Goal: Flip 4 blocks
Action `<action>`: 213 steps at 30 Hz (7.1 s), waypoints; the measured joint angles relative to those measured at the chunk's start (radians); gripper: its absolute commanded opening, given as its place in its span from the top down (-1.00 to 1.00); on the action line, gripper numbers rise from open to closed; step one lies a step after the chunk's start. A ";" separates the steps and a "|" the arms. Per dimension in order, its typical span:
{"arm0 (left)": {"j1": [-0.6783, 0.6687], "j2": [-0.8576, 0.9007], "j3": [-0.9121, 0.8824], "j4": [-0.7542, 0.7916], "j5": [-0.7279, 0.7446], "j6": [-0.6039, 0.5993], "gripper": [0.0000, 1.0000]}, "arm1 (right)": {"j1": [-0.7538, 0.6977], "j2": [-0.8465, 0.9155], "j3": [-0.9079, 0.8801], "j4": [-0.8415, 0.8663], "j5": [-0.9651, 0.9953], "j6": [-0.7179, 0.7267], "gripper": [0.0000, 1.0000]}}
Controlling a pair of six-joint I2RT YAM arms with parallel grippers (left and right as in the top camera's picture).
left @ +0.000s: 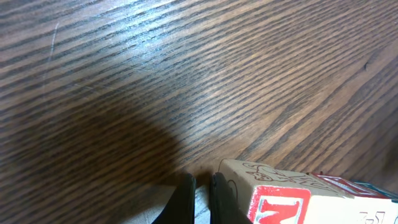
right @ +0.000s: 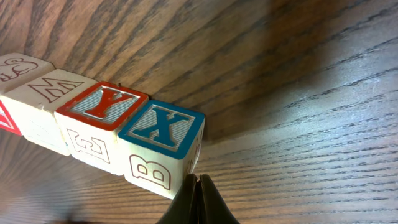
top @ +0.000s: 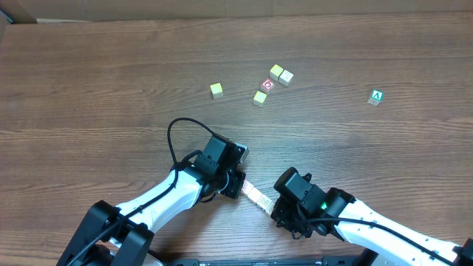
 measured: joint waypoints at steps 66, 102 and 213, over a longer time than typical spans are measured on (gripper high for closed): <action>0.006 0.013 0.000 0.081 0.013 -0.013 0.92 | 0.034 0.001 0.000 0.049 -0.021 0.057 0.92; 0.012 0.079 0.000 0.184 0.057 -0.073 0.92 | 0.040 0.001 -0.002 0.057 -0.032 0.058 0.92; 0.003 0.098 -0.001 0.291 0.126 -0.084 0.92 | -0.198 0.293 0.185 0.331 0.252 -0.324 0.92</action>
